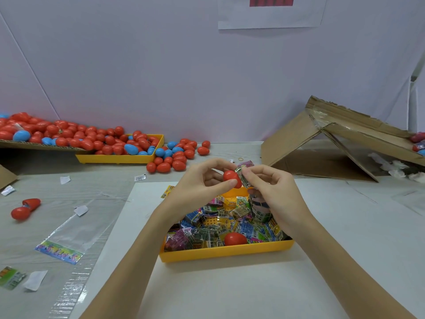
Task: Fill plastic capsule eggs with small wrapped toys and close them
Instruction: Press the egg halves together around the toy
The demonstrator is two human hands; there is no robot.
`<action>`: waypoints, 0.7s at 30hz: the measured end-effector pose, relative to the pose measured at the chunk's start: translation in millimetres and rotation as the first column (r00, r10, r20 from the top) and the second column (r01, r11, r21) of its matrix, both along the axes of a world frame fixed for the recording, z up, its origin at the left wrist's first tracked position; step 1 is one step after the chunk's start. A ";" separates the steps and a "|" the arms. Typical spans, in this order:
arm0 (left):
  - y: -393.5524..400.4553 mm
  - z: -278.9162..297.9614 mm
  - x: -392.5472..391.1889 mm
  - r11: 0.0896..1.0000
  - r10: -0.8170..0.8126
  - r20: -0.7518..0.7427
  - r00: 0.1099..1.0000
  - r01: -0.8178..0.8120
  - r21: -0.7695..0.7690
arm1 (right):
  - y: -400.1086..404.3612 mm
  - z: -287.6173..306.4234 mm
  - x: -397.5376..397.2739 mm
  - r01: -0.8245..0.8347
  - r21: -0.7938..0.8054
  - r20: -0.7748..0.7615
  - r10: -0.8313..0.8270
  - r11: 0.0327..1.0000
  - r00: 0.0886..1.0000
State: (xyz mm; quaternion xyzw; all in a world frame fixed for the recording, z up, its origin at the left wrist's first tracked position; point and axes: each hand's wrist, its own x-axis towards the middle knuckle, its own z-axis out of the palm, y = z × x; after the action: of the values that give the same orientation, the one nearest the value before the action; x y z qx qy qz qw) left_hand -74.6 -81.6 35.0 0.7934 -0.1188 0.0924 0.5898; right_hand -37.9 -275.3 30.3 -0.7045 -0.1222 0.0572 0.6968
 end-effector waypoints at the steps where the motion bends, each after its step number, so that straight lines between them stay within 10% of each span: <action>1: -0.3 -0.4 0.1 1.000 0.001 -0.002 1.000 -0.001 -0.008 | -0.3 0.4 -0.1 -0.001 0.006 -0.002 0.001 1.000 1.000; 21: -5.1 0.2 -0.1 0.997 0.073 0.114 0.991 -0.077 0.028 | 0.9 2.7 -1.5 -0.012 0.087 0.040 0.008 0.996 0.999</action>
State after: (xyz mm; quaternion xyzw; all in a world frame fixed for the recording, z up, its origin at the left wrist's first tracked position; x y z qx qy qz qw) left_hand -74.7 -86.7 35.3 0.8002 -0.1236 0.1575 0.5654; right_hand -39.4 -274.5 33.0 -0.6740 -0.1420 0.0414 0.7238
